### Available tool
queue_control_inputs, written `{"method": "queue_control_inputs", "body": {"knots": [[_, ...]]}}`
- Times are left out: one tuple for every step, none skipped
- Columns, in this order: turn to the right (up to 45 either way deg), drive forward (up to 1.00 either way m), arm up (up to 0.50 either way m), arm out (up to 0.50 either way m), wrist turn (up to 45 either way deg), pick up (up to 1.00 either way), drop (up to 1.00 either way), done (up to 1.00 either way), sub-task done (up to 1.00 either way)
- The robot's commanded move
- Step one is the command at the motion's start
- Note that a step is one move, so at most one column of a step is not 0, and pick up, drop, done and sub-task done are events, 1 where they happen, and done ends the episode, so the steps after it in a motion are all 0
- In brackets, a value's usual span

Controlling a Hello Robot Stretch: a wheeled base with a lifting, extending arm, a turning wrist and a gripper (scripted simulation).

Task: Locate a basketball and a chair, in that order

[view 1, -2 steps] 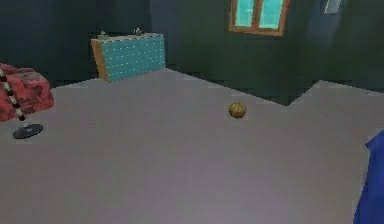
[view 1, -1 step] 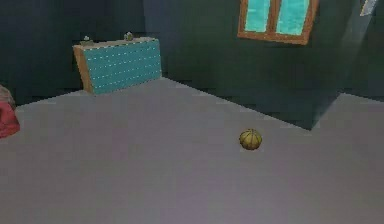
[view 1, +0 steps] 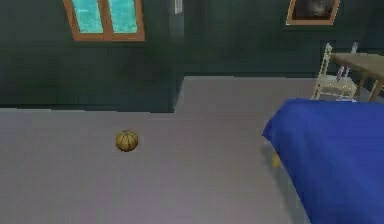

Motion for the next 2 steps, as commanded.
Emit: {"method": "queue_control_inputs", "body": {"knots": [[0.0, 1.00, 0.00, 0.00, 0.0, 0.00, 0.00, 0.00, 0.00], [12.0, 0.00, 0.00, 0.00, 0.0, 0.00, 0.00, 0.00, 0.00]]}}
